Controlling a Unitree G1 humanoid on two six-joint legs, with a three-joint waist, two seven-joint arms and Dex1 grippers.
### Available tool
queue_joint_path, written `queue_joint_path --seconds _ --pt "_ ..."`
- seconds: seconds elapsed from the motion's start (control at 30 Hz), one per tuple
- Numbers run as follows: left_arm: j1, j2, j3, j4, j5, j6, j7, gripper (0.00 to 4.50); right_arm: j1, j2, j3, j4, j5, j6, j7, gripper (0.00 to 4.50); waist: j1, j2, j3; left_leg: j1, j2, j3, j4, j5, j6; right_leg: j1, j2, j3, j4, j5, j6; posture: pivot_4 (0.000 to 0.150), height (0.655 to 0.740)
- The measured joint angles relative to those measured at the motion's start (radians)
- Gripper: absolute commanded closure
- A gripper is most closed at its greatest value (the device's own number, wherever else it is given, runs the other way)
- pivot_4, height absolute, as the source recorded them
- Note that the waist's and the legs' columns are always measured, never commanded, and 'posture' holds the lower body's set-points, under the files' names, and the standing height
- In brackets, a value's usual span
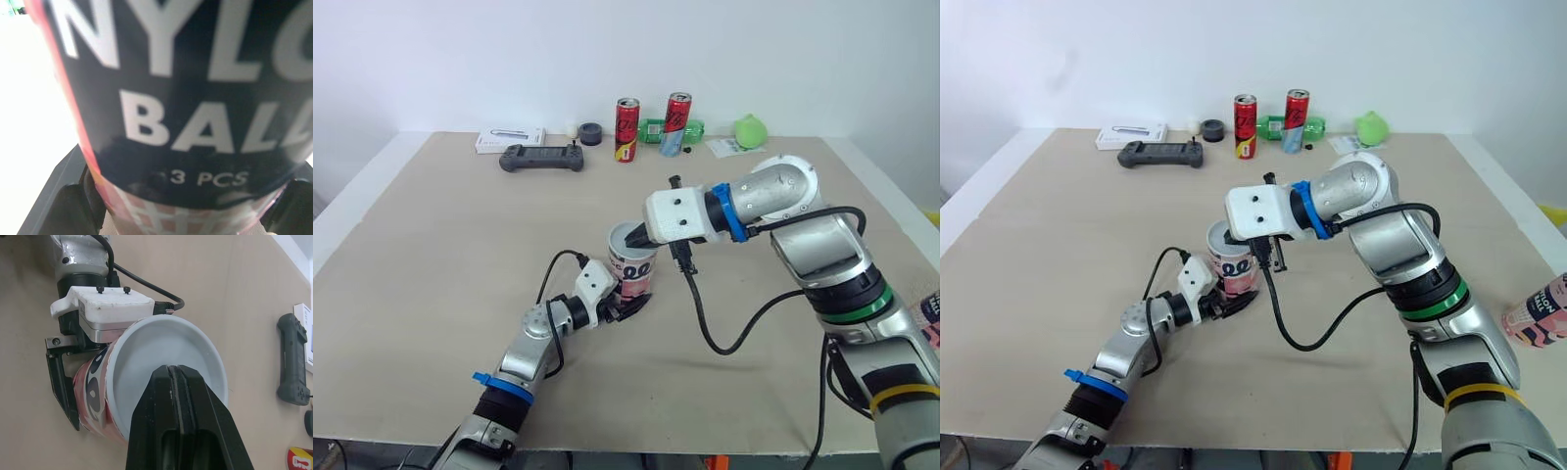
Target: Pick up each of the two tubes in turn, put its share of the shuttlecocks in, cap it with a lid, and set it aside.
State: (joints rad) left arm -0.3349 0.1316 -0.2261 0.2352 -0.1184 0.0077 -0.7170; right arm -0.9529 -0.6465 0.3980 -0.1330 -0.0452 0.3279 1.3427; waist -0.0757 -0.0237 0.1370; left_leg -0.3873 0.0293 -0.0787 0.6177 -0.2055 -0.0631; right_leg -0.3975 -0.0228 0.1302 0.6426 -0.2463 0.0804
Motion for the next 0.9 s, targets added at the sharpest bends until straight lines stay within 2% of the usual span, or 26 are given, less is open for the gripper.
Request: queue_joint_path --seconds 0.1,0.2,0.3,0.33,0.43,0.53,0.63,0.73,0.83,0.9 --pt "0.004 -0.001 0.0 0.001 -0.001 -0.001 0.003 1.25 0.011 0.024 -0.018 0.009 0.016 0.019 0.0 4.46 0.0 -0.001 -0.003 0.003 0.001 0.0 0.0 -0.002 0.0 0.003 0.0 -0.001 0.0 -0.001 -0.001 0.15 0.74" --pt "0.005 -0.001 0.001 -0.004 -0.004 -0.002 0.001 1.25 0.043 0.07 -0.092 0.018 0.117 0.111 -0.002 4.46 -0.001 0.0 -0.001 0.001 0.001 0.0 0.0 -0.002 0.001 0.002 0.0 -0.001 0.0 -0.001 -0.001 0.15 0.74" --pt "0.003 -0.001 0.006 -0.014 -0.021 0.0 -0.01 1.25 0.072 0.117 -0.187 0.008 0.258 0.215 -0.042 3.6 0.0 0.003 0.006 -0.007 0.0 -0.001 0.001 -0.001 0.001 -0.004 0.0 -0.001 0.0 -0.001 0.0 0.15 0.74" --pt "0.001 -0.002 0.004 -0.02 -0.025 0.001 -0.014 1.25 0.075 0.122 -0.24 -0.009 0.31 0.259 -0.067 3.13 0.001 0.004 0.01 -0.009 -0.001 -0.002 0.001 -0.001 0.001 -0.005 0.0 -0.001 0.001 0.001 0.003 0.15 0.74" --pt "0.0 -0.002 0.002 -0.03 -0.044 0.015 -0.033 0.08 0.095 0.099 -0.364 -0.083 0.421 0.358 -0.123 1.7 0.006 0.004 0.011 -0.015 -0.001 -0.005 0.001 -0.002 0.002 -0.009 0.0 -0.002 0.001 0.001 0.003 0.15 0.74" --pt "0.001 0.009 0.005 -0.04 -0.058 0.03 -0.043 0.0 0.155 0.069 -0.464 -0.162 0.522 0.449 -0.177 0.2 0.009 0.004 0.012 -0.015 -0.001 -0.005 0.0 -0.004 0.005 -0.009 0.0 -0.003 0.001 -0.001 0.001 0.15 0.74" --pt "0.013 0.042 0.008 -0.072 -0.098 0.064 -0.096 0.0 0.378 0.055 -0.569 -0.275 0.592 0.495 -0.257 0.06 0.014 0.001 0.012 -0.015 0.0 -0.007 0.0 -0.006 0.008 -0.009 0.001 -0.005 0.001 -0.005 0.004 0.15 0.74" --pt "0.043 0.116 0.045 -0.122 -0.158 0.101 -0.161 0.0 0.595 0.072 -0.602 -0.298 0.598 0.488 -0.332 0.06 0.011 0.006 0.017 -0.016 -0.001 -0.005 0.0 -0.006 0.008 -0.011 0.001 -0.003 0.002 -0.006 0.004 0.15 0.74" --pt "0.084 0.177 0.076 -0.176 -0.219 0.141 -0.216 0.0 0.71 0.085 -0.573 -0.311 0.542 0.369 -0.372 0.06 0.005 0.008 0.023 -0.015 0.0 -0.006 0.0 -0.006 0.009 -0.011 0.001 -0.004 0.003 -0.006 0.004 0.15 0.74" --pt "0.141 0.262 0.138 -0.231 -0.288 0.178 -0.273 0.0 0.835 0.174 -0.475 -0.278 0.449 0.202 -0.426 0.06 -0.001 0.003 0.027 -0.014 0.004 -0.007 0.0 -0.006 0.009 -0.011 0.005 -0.005 0.003 -0.006 0.004 0.15 0.74"
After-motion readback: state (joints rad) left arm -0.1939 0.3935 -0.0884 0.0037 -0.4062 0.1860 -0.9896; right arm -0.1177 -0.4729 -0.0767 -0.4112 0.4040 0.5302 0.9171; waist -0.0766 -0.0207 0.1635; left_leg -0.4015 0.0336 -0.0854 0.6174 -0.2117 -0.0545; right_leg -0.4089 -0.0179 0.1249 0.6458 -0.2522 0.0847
